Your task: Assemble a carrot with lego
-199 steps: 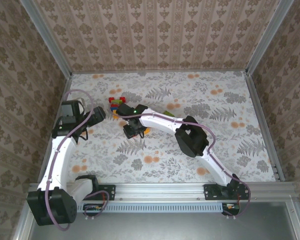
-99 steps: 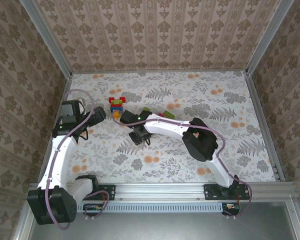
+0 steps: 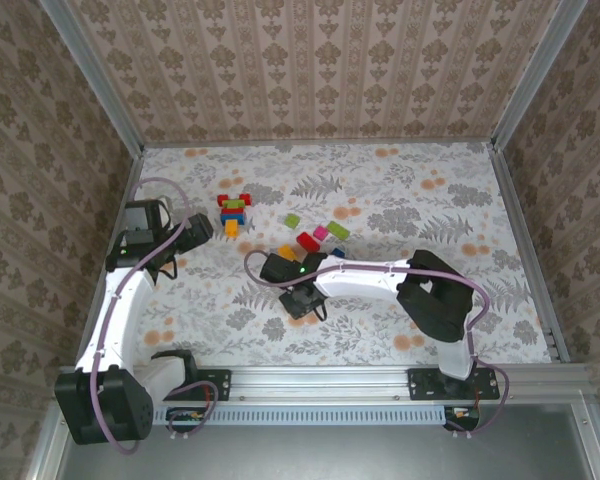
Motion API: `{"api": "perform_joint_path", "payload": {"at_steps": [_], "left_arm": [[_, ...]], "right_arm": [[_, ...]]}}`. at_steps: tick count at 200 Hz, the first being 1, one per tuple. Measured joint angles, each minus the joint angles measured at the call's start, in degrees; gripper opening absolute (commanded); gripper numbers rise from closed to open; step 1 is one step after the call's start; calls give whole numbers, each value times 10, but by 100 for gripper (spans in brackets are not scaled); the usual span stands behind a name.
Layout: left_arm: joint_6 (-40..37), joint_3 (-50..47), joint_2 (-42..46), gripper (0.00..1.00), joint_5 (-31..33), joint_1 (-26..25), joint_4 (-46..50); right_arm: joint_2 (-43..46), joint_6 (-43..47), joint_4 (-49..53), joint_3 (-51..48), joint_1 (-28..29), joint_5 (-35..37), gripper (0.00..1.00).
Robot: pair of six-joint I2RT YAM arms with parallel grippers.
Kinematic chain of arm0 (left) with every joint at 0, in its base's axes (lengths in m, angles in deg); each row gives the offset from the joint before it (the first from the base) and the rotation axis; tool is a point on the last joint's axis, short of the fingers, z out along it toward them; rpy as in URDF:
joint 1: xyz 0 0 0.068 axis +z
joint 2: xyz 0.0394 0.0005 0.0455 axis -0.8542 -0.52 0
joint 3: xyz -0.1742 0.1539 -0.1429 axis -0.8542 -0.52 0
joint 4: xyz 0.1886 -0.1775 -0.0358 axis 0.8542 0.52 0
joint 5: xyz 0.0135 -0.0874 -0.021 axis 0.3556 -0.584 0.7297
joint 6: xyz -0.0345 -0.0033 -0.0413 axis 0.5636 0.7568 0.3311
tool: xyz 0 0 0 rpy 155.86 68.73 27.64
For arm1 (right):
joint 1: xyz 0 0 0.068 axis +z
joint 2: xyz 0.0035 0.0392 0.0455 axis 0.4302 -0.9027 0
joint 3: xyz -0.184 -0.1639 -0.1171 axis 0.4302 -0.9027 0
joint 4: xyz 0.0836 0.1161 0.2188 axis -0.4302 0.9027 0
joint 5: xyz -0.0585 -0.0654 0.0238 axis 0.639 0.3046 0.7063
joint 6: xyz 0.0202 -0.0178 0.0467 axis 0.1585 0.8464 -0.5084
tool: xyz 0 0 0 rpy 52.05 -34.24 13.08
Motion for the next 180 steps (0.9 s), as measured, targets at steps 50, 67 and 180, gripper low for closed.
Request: {"api": "perform_joint_path", "payload": {"at_steps": [50,67,180], "left_arm": [[0,0,-3,100,0,0,0],[0,0,-5,100,0,-1,0],[-2,0,-6,100,0,-1,0]], "right_arm": [[28,-17,-19,-43,23,2,39],[35,-18,-21,-52,28,2,46],[69,34,30,30,26,26,67]]}}
